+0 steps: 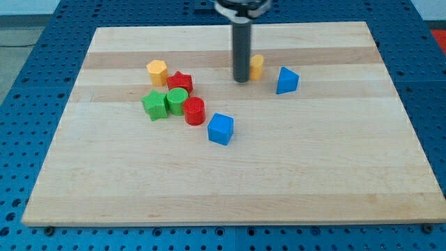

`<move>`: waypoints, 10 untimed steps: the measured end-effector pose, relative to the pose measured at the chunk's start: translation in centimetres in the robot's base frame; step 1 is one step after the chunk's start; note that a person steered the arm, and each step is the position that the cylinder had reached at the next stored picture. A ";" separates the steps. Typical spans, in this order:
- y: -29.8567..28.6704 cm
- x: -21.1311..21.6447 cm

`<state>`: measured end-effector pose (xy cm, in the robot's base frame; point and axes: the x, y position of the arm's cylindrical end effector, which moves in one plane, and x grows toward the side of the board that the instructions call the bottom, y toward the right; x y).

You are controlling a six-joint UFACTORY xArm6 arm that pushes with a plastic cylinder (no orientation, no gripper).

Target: Move the blue triangle into the heart

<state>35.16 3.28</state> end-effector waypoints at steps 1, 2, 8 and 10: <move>3.2 -1.2; 4.7 -1.4; 7.8 -1.5; 10.0 1.3</move>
<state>36.49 13.27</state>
